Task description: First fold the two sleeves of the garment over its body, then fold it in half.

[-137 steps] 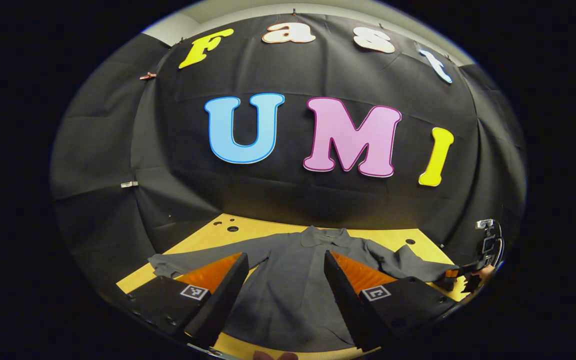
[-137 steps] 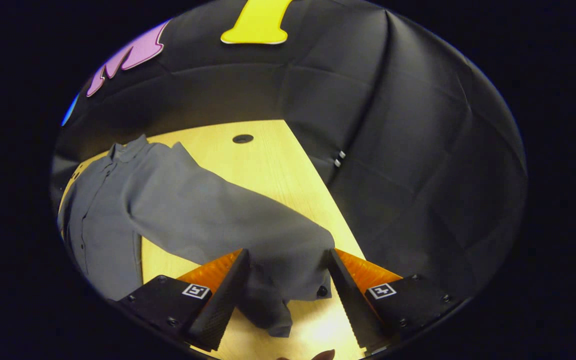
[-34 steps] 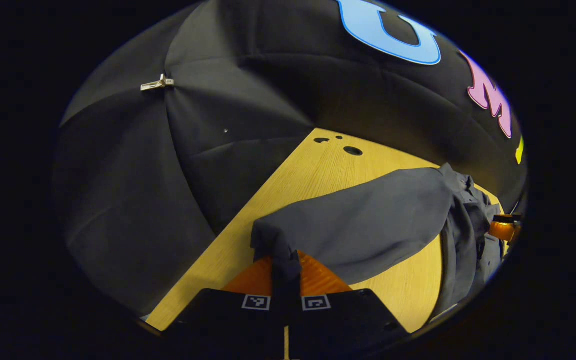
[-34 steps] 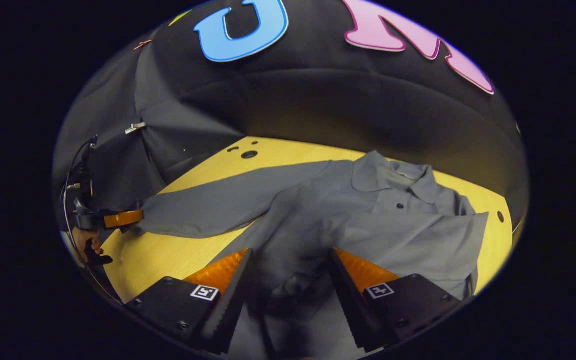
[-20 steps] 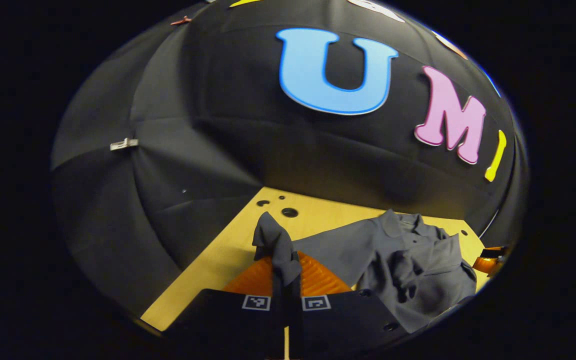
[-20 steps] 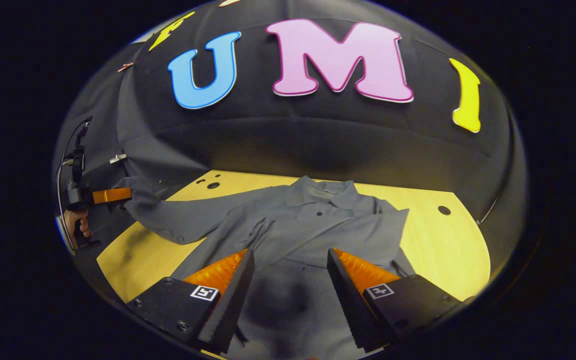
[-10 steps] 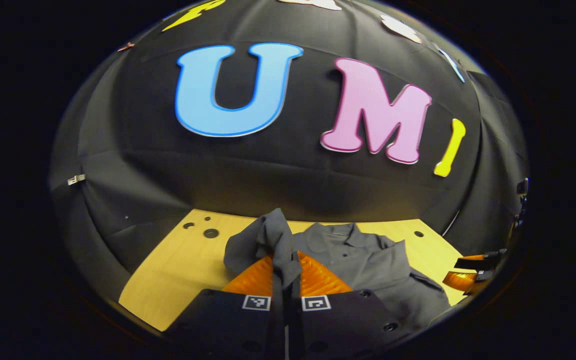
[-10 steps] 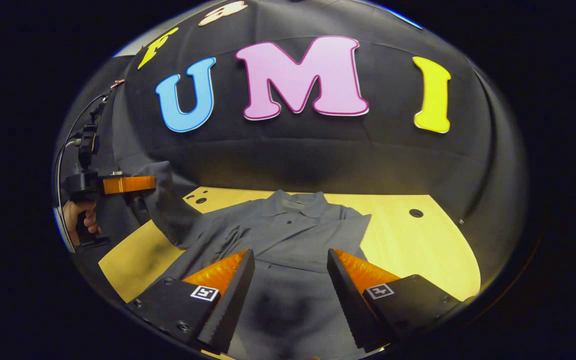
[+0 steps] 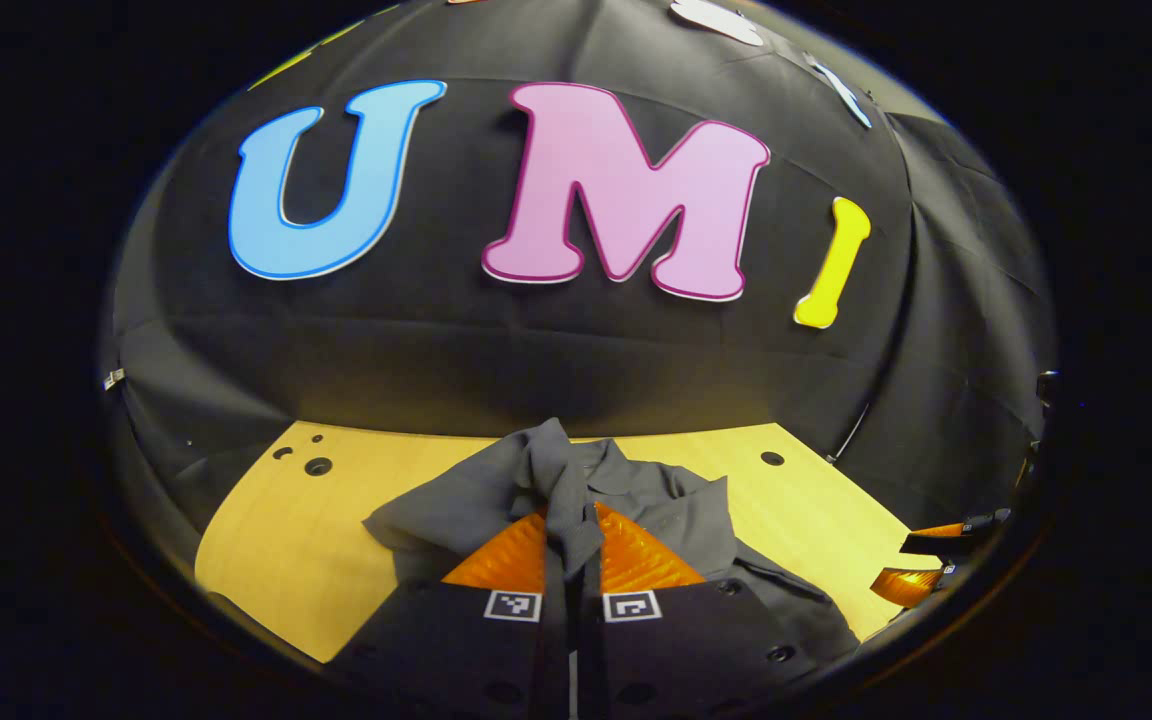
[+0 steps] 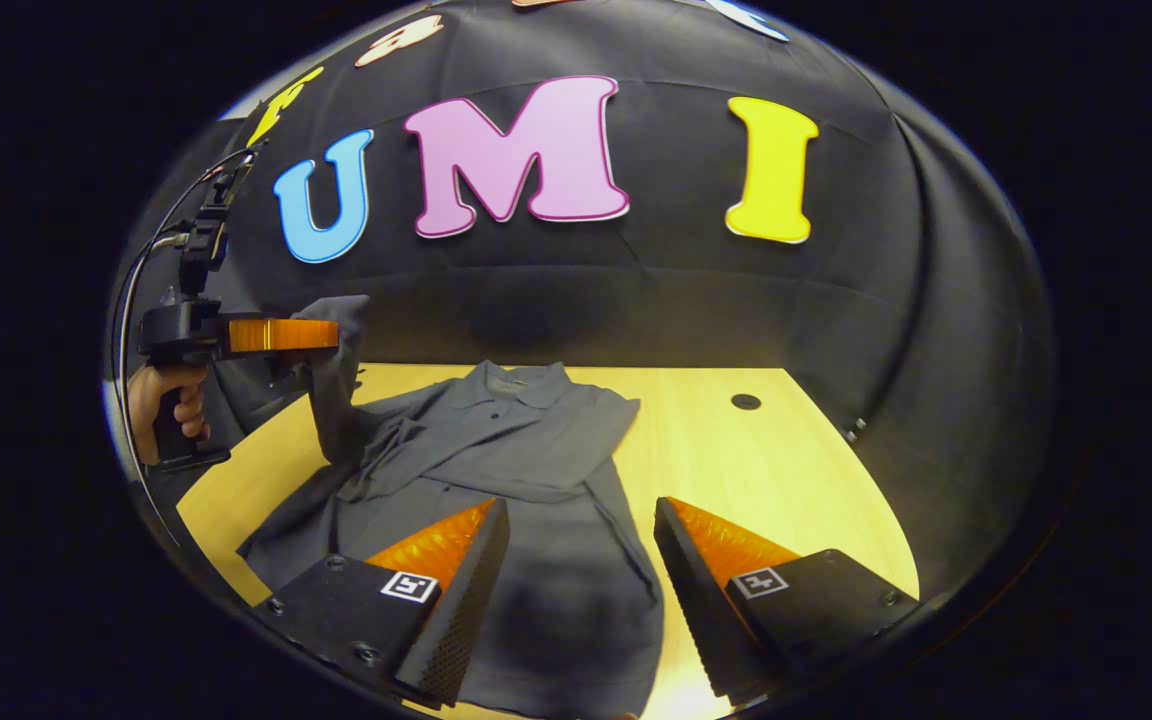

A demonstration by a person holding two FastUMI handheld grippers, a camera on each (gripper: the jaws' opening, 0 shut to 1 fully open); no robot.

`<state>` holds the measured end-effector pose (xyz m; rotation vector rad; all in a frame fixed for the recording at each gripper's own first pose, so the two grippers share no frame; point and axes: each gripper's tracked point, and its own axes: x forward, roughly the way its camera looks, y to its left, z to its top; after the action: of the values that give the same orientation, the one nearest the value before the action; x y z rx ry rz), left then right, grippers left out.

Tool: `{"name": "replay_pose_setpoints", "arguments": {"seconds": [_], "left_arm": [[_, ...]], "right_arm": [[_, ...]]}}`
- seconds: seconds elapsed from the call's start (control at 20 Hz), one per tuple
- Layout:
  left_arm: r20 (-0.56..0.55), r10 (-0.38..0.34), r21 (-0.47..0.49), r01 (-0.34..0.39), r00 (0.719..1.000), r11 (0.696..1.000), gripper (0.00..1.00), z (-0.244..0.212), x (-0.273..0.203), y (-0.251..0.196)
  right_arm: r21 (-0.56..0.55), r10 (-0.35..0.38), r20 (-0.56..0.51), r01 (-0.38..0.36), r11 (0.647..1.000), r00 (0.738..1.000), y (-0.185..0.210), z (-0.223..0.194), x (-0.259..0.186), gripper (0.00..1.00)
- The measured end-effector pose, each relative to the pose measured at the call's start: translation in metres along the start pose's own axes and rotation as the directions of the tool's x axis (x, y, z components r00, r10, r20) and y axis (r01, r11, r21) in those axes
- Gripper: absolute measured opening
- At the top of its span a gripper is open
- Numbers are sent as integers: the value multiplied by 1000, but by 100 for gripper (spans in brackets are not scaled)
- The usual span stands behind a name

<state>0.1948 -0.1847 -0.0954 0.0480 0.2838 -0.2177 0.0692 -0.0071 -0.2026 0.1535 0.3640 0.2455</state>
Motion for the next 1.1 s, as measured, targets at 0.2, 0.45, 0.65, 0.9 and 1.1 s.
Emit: {"name": "replay_pose_setpoints", "arguments": {"seconds": [0.2,0.45,0.65,0.9,1.1], "left_arm": [[-31,-8,5,8,999,1000,8,-15,20,-33],[-73,-14,16,15,997,1000,8,-42,50,-71],[-132,-23,59,31,991,998,8,-76,76,-100],[-207,-27,89,46,978,995,12,-118,100,-126],[-249,-21,111,50,968,993,8,-147,110,-137]], "right_arm": [[21,-19,-20,19,1000,1000,-26,-11,-6,90],[25,-21,-47,22,999,999,-46,-26,-8,90],[36,-14,-71,17,999,997,-60,-35,-6,90],[30,-5,-91,8,1000,996,-75,-42,0,90],[36,3,-109,1,999,994,-83,-49,7,90]]}}
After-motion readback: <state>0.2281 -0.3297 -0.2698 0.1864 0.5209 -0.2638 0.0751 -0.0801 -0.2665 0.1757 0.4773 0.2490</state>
